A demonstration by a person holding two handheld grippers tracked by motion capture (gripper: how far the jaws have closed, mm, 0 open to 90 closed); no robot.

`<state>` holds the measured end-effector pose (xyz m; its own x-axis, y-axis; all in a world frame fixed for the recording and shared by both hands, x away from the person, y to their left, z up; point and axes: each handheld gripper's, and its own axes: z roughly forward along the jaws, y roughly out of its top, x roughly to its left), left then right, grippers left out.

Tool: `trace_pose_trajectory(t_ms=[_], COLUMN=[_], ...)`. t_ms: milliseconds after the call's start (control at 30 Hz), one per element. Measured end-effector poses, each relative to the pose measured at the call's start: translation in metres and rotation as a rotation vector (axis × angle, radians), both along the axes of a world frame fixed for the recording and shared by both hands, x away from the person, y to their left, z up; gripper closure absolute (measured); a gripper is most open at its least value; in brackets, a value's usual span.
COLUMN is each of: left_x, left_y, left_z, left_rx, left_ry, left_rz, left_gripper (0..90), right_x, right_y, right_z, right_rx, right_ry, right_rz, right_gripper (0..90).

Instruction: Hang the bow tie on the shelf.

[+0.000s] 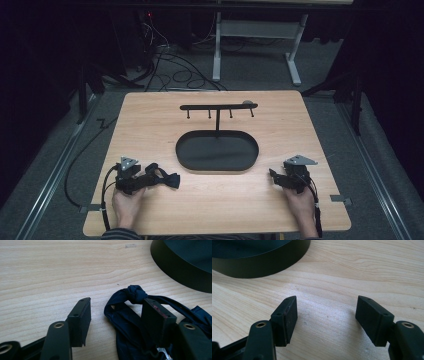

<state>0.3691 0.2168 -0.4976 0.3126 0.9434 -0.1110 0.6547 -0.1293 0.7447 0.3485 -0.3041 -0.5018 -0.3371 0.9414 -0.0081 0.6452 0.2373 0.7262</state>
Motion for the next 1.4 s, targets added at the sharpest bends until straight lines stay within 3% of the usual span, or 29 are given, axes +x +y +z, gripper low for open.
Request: trace_pose_trajectory(t_ms=[367,500,600,667,1067,1300,1400], left_x=[0.005,0.006,0.006,0.007,0.005,0.005,0.002], left_y=[-0.002,-0.005,-0.011,-0.013,-0.021,-0.017,-0.018], left_z=[-0.005,-0.005,-0.003,-0.003,-0.003,0.001,0.007], left_rx=[0.010,0.042,0.103,0.110,0.115,0.080,0.065], left_ry=[0.020,0.017,0.015,0.011,0.006,0.004,-0.015], left_rz=[0.009,0.007,-0.015,-0.029,-0.081,-0.087,-0.096], left_gripper=[46.8,49.2,57.7,60.0,86.8,89.4,89.6], right_x=[0.000,0.000,0.000,0.000,0.000,0.000,0.000], right_y=[0.000,0.000,0.000,0.000,0.000,0.000,0.000], right_z=[0.000,0.000,0.000,0.000,0.000,0.000,0.000], right_rx=[0.000,-0.001,0.000,0.000,0.000,0.000,0.000], right_ry=[0.000,0.000,0.000,0.000,0.000,0.000,0.000], right_rz=[0.000,0.001,0.001,0.001,0.001,0.001,0.001], right_gripper=[35.6,35.6,35.5,35.6,35.5,35.5,35.5])
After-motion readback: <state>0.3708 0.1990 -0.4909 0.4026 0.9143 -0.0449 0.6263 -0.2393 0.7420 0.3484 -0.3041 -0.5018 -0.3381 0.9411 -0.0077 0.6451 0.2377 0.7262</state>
